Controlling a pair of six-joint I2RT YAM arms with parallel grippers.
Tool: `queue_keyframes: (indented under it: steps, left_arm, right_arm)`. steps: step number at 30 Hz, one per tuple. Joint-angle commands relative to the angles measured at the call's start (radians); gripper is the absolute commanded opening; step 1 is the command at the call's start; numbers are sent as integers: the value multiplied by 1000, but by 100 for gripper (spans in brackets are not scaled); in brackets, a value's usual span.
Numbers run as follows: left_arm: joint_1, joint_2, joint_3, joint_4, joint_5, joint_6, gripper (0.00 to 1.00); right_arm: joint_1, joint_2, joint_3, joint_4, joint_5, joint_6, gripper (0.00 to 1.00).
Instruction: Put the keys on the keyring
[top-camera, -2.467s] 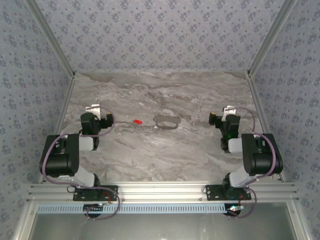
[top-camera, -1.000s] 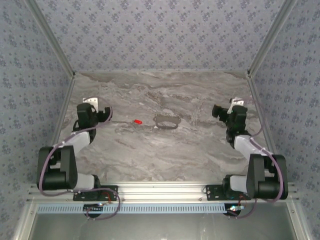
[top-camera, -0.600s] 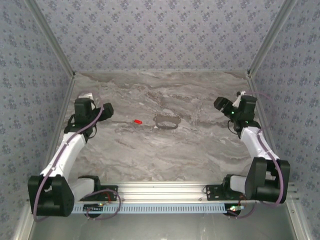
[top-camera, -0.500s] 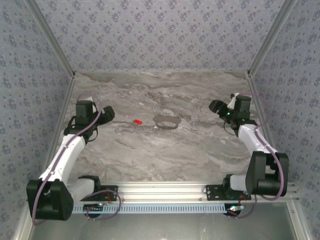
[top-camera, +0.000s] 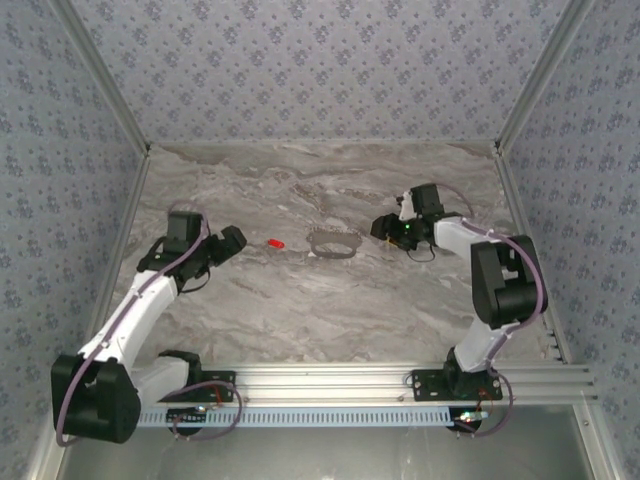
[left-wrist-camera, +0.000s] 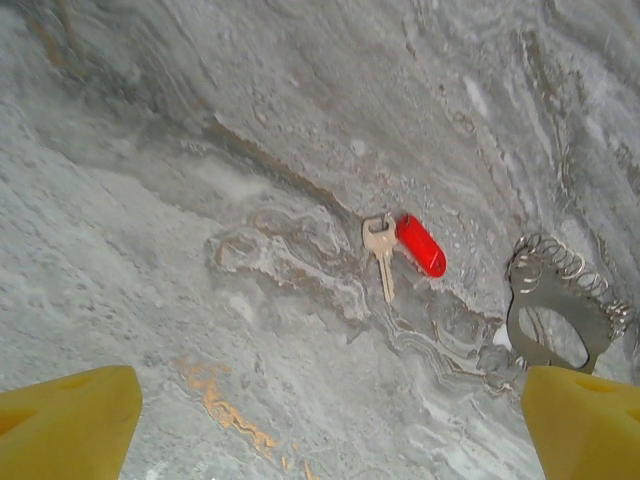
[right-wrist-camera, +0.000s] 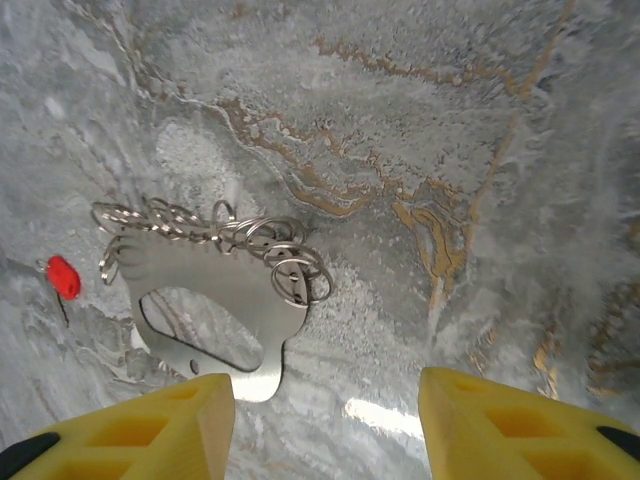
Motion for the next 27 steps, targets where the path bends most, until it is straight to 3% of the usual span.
queue_keyframes:
  steps: [1,16,27]
  left_arm:
    - [-19,48,56,9,40,-33,98]
    - [-79,289,249,21,82,4,98]
    - [-133,391,331,35,92,6,98]
  right_arm:
    - [21,47,72,-40,-19,-24,54]
    - [63,196,187,-60,3,-30,52]
    - [95,193,157,-59,-49,-40,44]
